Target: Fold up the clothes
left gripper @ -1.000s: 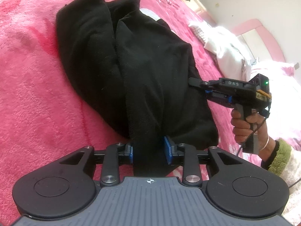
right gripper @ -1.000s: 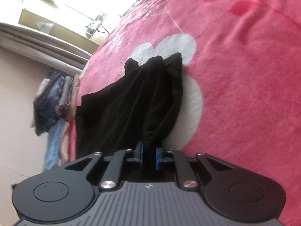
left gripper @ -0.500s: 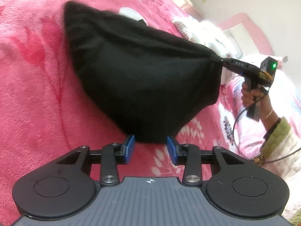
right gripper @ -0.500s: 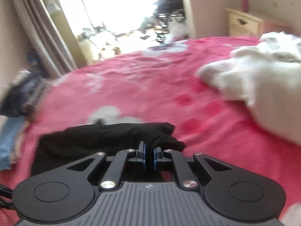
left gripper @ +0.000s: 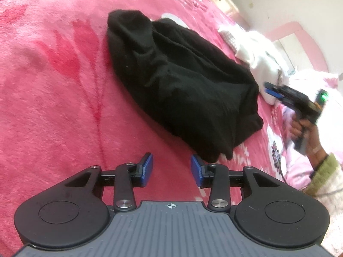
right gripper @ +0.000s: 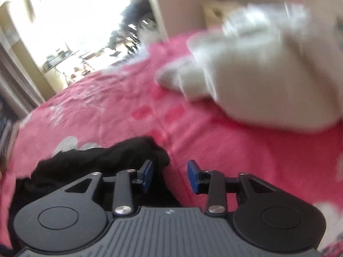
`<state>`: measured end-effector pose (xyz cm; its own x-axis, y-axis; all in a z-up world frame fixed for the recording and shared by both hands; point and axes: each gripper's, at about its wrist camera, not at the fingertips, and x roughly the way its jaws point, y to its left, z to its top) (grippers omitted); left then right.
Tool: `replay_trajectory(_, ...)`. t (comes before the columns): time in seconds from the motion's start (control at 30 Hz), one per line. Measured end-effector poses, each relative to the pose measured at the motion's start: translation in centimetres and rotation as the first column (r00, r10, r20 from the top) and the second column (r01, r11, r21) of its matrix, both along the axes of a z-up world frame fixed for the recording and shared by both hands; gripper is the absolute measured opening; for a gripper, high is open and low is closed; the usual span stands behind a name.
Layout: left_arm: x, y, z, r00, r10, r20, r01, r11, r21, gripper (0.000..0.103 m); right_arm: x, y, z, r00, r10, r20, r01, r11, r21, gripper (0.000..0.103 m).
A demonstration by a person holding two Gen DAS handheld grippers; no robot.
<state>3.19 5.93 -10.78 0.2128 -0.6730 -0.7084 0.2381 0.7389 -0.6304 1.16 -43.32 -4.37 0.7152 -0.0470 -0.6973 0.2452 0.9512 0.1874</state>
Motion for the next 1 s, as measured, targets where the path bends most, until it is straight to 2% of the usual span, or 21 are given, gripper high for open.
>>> replay_trajectory(0.03, 0.1, 0.3, 0.0, 1.000, 0.014, -0.001, -0.014, 1.000, 0.000, 0.039, -0.3, 1.9, 0.8, 0.997, 0.082, 0.011, -0.081, 0.996, -0.045, 0.039)
replay_trajectory(0.07, 0.2, 0.6, 0.0, 1.000, 0.028, -0.003, -0.028, 1.000, 0.001, 0.039, -0.8, 4.8, 1.2, 0.980, 0.201, 0.003, -0.200, 0.974, -0.106, 0.039)
replay_trajectory(0.13, 0.4, 1.3, 0.0, 0.998, 0.062, -0.007, -0.062, 0.998, 0.009, 0.039, -1.8, 11.0, 1.5, 0.902, 0.431, -0.027, -0.426, 0.877, -0.221, 0.039)
replay_trajectory(0.17, 0.5, 1.7, 0.1, 0.997, 0.083, -0.008, -0.082, 0.997, 0.014, 0.040, -2.5, 14.1, 1.3, 0.845, 0.533, -0.044, -0.524, 0.808, -0.271, 0.039)
replay_trajectory(0.23, 0.5, 2.3, 0.2, 0.992, 0.124, -0.004, -0.124, 0.992, 0.021, 0.040, -3.8, 20.3, 0.8, 0.698, 0.710, -0.096, -0.689, 0.628, -0.361, 0.038)
replay_trajectory(0.33, 0.3, 3.8, 0.7, 0.983, 0.183, 0.012, -0.183, 0.983, 0.028, 0.041, -4.3, 27.8, -1.2, 0.519, 0.837, -0.175, -0.810, 0.416, -0.413, 0.038)
replay_trajectory(0.4, 0.0, 4.9, 1.0, 0.975, 0.219, 0.018, -0.220, 0.975, 0.023, 0.042, -4.1, 31.4, -2.9, 0.447, 0.864, -0.229, -0.827, 0.302, -0.474, 0.038)
replay_trajectory(0.43, -0.1, 5.5, 1.2, 0.972, 0.235, 0.020, -0.236, 0.972, 0.018, 0.042, -3.4, 32.4, -4.0, 0.446, 0.856, -0.262, -0.820, 0.273, -0.503, 0.038)
replay_trajectory(0.5, -0.4, 6.4, 1.5, 0.966, 0.256, 0.028, -0.256, 0.967, 0.013, 0.042, -2.0, 34.3, -6.2, 0.453, 0.830, -0.326, -0.801, 0.218, -0.558, 0.038)
replay_trajectory(0.6, -0.5, 6.9, 1.8, 0.964, 0.263, 0.039, -0.264, 0.965, 0.002, 0.042, 1.0, 33.7, -7.3, 0.522, 0.783, -0.338, -0.803, 0.318, -0.505, 0.017)
replay_trajectory(0.7, -0.3, 6.8, 2.1, 0.967, 0.251, 0.048, -0.250, 0.968, -0.011, 0.042, 3.5, 30.6, -4.2, 0.637, 0.745, -0.196, -0.765, 0.580, -0.280, 0.012)
replay_trajectory(0.73, -0.3, 6.7, 2.2, 0.969, 0.243, 0.052, -0.242, 0.970, -0.017, 0.042, 4.4, 28.3, -2.8, 0.690, 0.717, -0.094, -0.723, 0.679, -0.127, 0.012)
replay_trajectory(0.77, -0.3, 6.6, 2.2, 0.970, 0.236, 0.055, -0.236, 0.972, -0.022, 0.043, 5.2, 25.3, -1.7, 0.752, 0.659, 0.019, -0.659, 0.750, 0.057, 0.012)
replay_trajectory(0.8, -0.3, 6.5, 2.2, 0.971, 0.231, 0.055, -0.230, 0.973, -0.027, 0.043, 5.7, 22.3, -1.3, 0.817, 0.570, 0.087, -0.574, 0.791, 0.211, 0.012)
replay_trajectory(0.83, -0.2, 6.4, 2.1, 0.973, 0.225, 0.054, -0.224, 0.974, -0.032, 0.043, 6.0, 19.4, -2.4, 0.878, 0.470, 0.096, -0.472, 0.810, 0.348, 0.013)
replay_trajectory(0.87, -0.2, 6.2, 2.0, 0.975, 0.218, 0.051, -0.216, 0.976, -0.034, 0.043, 6.4, 16.4, -3.8, 0.927, 0.364, 0.084, -0.359, 0.803, 0.477, 0.013)
replay_trajectory(0.9, -0.1, 5.9, 1.9, 0.976, 0.211, 0.049, -0.209, 0.977, -0.031, 0.043, 6.7, 13.5, -5.1, 0.965, 0.257, 0.056, -0.239, 0.768, 0.594, 0.016)
replay_trajectory(0.93, -0.1, 5.7, 1.7, 0.978, 0.205, 0.047, -0.204, 0.979, -0.026, 0.043, 7.0, 10.5, -6.5, 0.988, 0.152, 0.012, -0.117, 0.707, 0.698, 0.020)
replay_trajectory(1.0, -0.1, 5.3, 1.5, 0.980, 0.195, 0.043, -0.194, 0.981, -0.017, 0.043, 6.3, 7.0, -9.6, 0.997, 0.018, -0.075, 0.051, 0.576, 0.816, 0.026)
